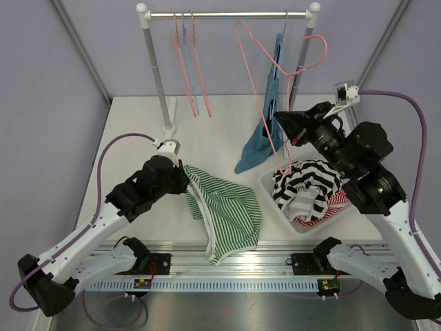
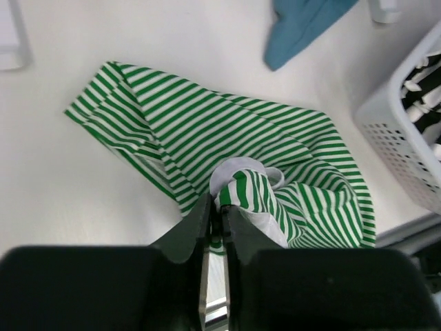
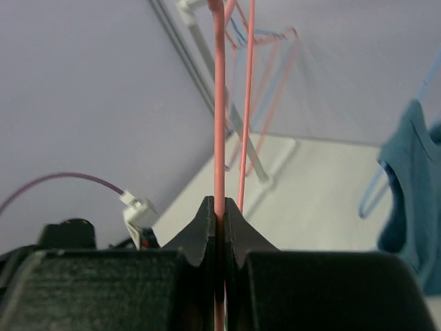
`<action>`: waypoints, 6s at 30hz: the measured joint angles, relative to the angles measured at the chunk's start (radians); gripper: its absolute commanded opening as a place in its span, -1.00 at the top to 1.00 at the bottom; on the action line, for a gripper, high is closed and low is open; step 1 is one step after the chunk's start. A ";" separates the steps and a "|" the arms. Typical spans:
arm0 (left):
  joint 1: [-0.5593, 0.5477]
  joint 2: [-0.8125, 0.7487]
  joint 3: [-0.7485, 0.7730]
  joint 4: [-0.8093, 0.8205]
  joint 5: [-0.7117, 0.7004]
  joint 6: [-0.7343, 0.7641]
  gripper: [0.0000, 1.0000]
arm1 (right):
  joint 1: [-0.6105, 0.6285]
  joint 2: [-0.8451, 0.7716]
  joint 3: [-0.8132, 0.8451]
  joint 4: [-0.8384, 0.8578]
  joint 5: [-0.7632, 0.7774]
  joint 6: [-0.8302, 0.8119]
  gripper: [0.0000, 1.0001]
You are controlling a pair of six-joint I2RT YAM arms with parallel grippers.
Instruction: Remove the tank top from the hanger
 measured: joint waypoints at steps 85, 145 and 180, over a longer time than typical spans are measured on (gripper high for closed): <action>-0.207 -0.093 -0.026 -0.083 -0.186 -0.076 -0.98 | 0.087 0.673 0.960 -0.612 0.083 -0.317 -0.99; -0.549 0.599 0.664 0.221 0.056 0.163 1.00 | 0.093 -0.305 0.216 -0.666 0.428 -0.175 -0.99; -0.438 1.534 1.363 0.203 0.505 0.322 -0.26 | 0.093 -0.358 0.151 -0.774 0.368 -0.135 -0.99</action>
